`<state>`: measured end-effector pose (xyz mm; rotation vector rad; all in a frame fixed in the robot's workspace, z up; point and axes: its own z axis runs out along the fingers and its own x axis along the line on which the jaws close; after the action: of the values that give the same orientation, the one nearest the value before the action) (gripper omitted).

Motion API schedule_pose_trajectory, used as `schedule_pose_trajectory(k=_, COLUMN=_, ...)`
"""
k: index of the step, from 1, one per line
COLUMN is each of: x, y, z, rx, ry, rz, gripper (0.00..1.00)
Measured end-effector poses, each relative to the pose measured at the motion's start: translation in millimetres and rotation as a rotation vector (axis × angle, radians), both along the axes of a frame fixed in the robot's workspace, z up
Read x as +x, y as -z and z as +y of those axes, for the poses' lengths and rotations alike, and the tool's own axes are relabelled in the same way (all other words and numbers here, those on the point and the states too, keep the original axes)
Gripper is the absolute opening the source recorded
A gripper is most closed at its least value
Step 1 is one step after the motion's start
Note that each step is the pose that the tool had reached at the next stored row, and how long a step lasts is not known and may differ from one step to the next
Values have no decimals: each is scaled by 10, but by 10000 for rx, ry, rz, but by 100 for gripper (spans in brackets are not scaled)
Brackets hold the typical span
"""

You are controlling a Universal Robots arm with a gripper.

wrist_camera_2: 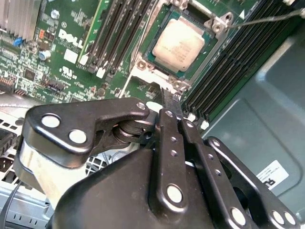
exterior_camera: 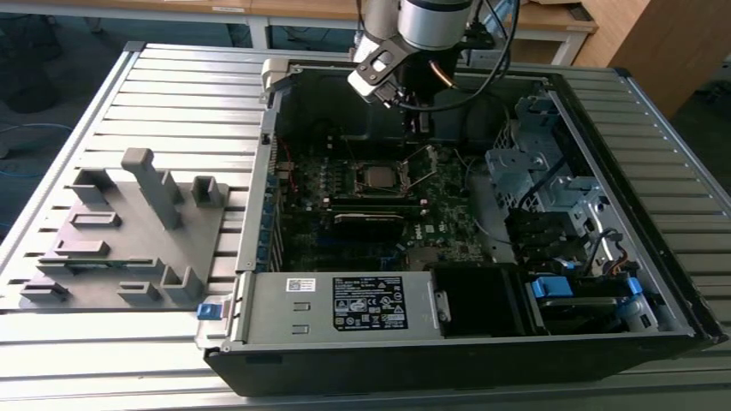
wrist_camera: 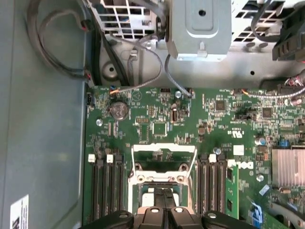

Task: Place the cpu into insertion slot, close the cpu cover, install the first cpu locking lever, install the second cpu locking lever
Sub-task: 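Close the cpu cover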

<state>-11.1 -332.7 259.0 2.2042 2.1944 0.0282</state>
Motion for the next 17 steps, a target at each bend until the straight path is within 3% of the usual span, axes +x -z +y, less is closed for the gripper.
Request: schedule_pose_trajectory(k=17, x=404, y=9, z=7, rx=1, ry=0, rz=0, gripper=10)
